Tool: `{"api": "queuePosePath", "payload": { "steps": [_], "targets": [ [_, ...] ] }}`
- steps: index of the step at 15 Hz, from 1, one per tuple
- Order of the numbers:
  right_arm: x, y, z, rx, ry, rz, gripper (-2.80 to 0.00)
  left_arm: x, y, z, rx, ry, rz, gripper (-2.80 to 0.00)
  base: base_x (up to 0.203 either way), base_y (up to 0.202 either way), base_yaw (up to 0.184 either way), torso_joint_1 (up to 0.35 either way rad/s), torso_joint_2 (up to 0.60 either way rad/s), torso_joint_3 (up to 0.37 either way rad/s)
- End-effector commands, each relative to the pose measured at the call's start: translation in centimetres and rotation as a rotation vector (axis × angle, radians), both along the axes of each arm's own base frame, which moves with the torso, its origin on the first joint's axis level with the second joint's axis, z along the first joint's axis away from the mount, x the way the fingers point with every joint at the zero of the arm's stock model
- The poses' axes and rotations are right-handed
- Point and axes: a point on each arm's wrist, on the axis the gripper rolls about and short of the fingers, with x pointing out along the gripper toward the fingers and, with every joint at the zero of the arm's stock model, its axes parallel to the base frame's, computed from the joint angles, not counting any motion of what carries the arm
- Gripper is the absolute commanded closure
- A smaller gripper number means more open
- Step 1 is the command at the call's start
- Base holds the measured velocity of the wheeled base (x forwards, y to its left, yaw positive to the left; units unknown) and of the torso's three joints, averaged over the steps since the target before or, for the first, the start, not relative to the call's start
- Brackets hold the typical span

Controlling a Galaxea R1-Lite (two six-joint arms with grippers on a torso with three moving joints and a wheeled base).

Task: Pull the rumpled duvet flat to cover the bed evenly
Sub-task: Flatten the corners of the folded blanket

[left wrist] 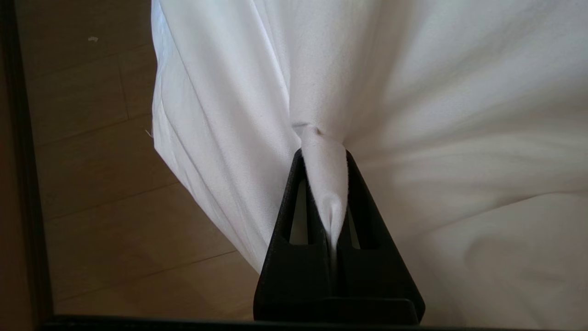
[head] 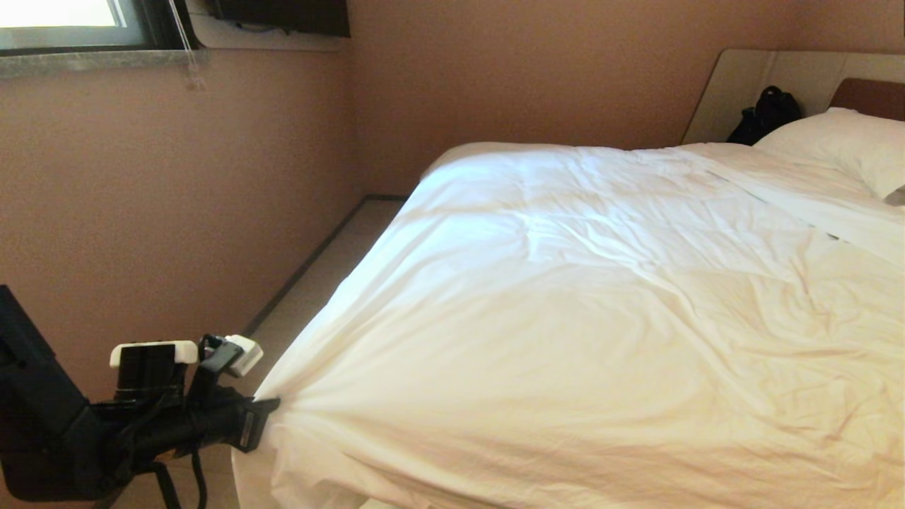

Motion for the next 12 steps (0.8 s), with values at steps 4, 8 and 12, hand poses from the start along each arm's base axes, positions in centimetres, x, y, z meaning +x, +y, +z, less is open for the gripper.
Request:
{"api": "queuePosePath", "payload": {
  "steps": [4, 8, 12],
  "targets": [
    [0.0, 0.0, 0.0, 0.000, 0.000, 0.001, 0.00, -0.2, -0.8, -0.1, -0.004, -0.009, -0.030, 0.00, 0.000, 0.000, 0.000, 0.000, 0.00, 0.000],
    [0.0, 0.0, 0.0, 0.000, 0.000, 0.001, 0.00, -1.0, -1.7, 1.0, -0.022, -0.029, -0.054, 0.00, 0.000, 0.000, 0.000, 0.000, 0.00, 0.000],
    [0.0, 0.0, 0.0, 0.000, 0.000, 0.001, 0.00, -1.7, -2.3, 0.9, -0.030, -0.012, -0.077, 0.00, 0.000, 0.000, 0.000, 0.000, 0.00, 0.000]
  ]
}}
